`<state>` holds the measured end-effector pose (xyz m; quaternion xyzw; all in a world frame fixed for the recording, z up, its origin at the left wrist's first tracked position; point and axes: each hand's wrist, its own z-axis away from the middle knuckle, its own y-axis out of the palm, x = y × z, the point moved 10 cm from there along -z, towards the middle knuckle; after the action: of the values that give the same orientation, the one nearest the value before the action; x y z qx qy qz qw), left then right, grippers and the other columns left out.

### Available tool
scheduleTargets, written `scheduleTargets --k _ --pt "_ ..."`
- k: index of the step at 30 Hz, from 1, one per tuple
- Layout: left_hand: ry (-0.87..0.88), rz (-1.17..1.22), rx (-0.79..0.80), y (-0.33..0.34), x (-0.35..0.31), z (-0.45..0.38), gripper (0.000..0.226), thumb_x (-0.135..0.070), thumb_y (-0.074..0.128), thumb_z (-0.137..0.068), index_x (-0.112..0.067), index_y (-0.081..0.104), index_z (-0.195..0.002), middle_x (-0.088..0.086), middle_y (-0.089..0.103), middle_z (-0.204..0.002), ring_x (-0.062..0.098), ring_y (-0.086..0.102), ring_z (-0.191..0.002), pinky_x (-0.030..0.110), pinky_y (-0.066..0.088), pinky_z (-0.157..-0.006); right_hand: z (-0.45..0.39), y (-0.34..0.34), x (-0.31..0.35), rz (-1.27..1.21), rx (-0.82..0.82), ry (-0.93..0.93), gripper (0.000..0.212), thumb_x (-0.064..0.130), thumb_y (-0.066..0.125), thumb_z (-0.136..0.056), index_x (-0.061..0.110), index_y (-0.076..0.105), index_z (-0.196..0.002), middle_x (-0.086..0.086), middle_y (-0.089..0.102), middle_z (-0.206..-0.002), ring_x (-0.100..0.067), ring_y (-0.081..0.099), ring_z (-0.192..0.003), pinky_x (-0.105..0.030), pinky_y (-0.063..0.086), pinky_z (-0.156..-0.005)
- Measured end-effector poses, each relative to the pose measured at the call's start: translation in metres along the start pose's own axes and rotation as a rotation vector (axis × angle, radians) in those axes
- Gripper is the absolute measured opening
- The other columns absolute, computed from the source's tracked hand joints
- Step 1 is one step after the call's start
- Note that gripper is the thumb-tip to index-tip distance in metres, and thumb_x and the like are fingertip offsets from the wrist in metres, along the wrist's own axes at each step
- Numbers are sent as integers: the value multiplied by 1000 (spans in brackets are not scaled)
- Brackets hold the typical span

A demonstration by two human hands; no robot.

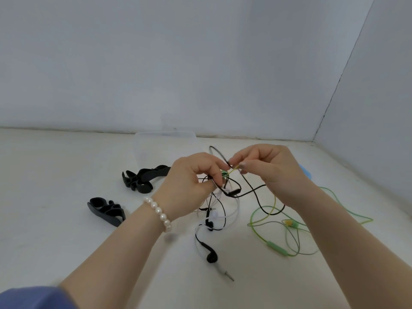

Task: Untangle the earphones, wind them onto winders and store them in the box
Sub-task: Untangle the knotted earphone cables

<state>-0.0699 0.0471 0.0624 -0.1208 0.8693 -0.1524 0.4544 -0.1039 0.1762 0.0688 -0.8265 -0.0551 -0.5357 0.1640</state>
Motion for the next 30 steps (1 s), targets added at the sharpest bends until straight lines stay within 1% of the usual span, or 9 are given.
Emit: scheduleTargets --k 4,6,10,14,17,20,26,28,30 --pt "-121 37 73 4 12 0 23 -13 66 -58 -36 70 -55 -12 66 -97 6 64 -90 22 48 -87 1 3 -3 -111 34 45 20 0 59 -76 9 63 -58 -10 72 -73 -19 68 -65 -25 54 -63" --pt "-181 157 106 7 13 1 18 -12 65 -58 -29 71 -56 -6 68 -96 12 66 -86 24 51 -80 2 2 -6 -146 33 72 18 -5 57 -80 1 54 -64 -14 72 -71 -22 69 -63 -26 55 -61" --pt "-278 276 43 2 20 1 19 -2 74 -67 -8 63 -53 1 71 -76 15 64 -71 28 50 -73 3 6 -8 -251 57 136 24 -7 53 -82 5 46 -63 -16 71 -67 -24 68 -57 -26 55 -55" --pt "-361 363 60 6 28 1 23 10 71 -67 -8 59 -73 2 67 -63 14 63 -57 24 52 -65 6 9 -11 -346 84 207 26 -6 43 -87 6 43 -64 -17 71 -68 -23 68 -54 -25 53 -52" --pt "-388 412 183 19 29 5 31 12 66 -71 -11 64 -90 -1 66 -65 10 62 -59 19 50 -63 8 16 -18 -401 114 289 22 -2 43 -88 6 45 -67 -16 70 -68 -21 67 -52 -23 52 -50" --pt "-418 504 239 27 27 8 27 6 66 -69 -8 66 -91 3 68 -73 9 62 -65 16 50 -63 10 20 -27 -465 115 375 21 1 45 -89 7 50 -69 -12 69 -65 -20 65 -51 -23 51 -49" --pt "-508 855 -23 6 39 3 34 -2 62 -58 -10 63 -90 -1 64 -60 10 59 -53 22 47 -61 7 2 -36 -72 -19 362 23 2 48 -86 8 54 -65 -7 64 -64 -17 55 -58 -26 37 -56" --pt "-506 810 -88 -5 43 2 31 -2 64 -60 -12 65 -89 -4 62 -58 8 54 -51 22 42 -61 7 0 -34 -135 -20 378 25 2 44 -88 8 53 -65 -8 65 -64 -18 57 -57 -27 40 -57" --pt "-493 568 -129 -17 50 1 25 3 67 -68 -12 68 -88 -6 59 -56 5 50 -51 20 38 -59 7 -2 -31 -335 -37 400 27 5 37 -91 9 48 -67 -9 66 -64 -21 63 -56 -28 47 -57"
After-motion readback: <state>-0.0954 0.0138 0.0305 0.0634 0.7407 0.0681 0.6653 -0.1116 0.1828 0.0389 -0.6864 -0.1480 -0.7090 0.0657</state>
